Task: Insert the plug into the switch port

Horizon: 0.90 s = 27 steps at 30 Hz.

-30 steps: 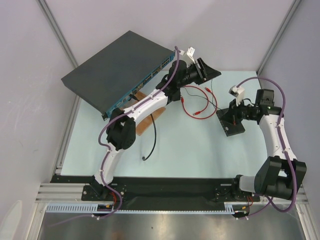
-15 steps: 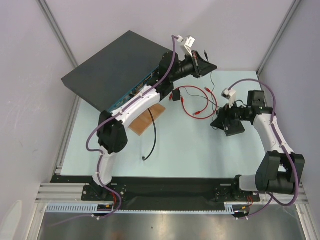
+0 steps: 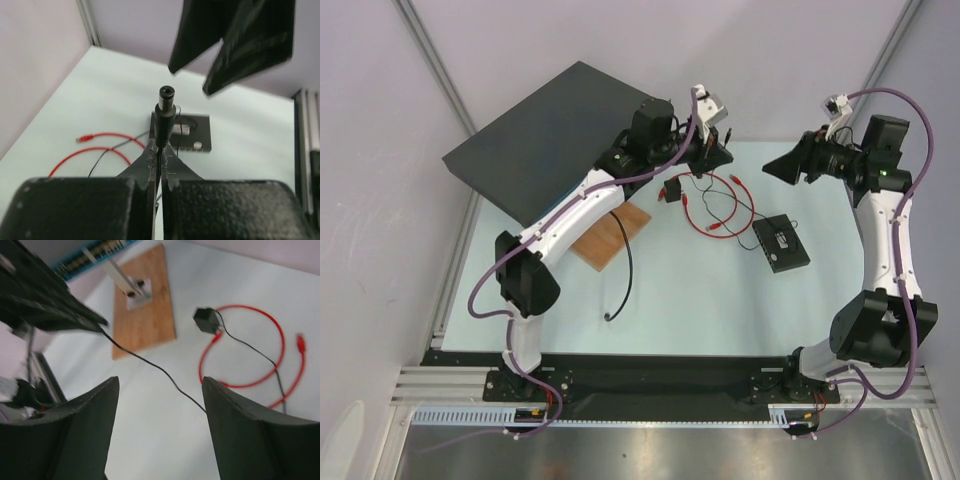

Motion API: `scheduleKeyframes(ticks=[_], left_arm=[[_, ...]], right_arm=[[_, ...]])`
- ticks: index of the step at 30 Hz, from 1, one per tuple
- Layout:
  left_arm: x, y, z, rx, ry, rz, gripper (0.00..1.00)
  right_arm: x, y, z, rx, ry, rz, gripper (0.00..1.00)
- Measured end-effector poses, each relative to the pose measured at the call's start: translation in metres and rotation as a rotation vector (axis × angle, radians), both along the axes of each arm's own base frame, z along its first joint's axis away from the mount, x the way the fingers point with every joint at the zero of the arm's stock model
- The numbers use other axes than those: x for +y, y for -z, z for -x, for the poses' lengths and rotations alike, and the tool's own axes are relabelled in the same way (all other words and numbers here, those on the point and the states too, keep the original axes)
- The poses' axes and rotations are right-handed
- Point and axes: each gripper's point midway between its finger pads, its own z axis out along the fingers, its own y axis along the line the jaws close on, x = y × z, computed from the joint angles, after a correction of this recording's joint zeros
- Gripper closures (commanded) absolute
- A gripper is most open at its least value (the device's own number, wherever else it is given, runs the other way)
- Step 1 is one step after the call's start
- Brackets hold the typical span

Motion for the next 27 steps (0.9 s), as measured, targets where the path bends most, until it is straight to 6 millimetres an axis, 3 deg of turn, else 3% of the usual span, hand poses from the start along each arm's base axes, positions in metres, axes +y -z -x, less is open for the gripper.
scheduleKeyframes(ticks=[4,12,27], left_arm=[[0.005,0.020,0.004,-0.012,0.029,-0.094,1.00],[0.003,0.028,0.005,-0.022,0.058,-0.148,1.00],[-0.003,0.040,0.012,0.015,0.083,-0.173,1.00]], right_arm=[[0.015,-0.019,-0.004,0.038,-0.012,-0.114,0.28],[0.056,-0.036,-0.006,0.062,-0.088,-0.205,0.25],[0.077,-0.041,-0.005,0.060,-0.140,-0.226,0.28]])
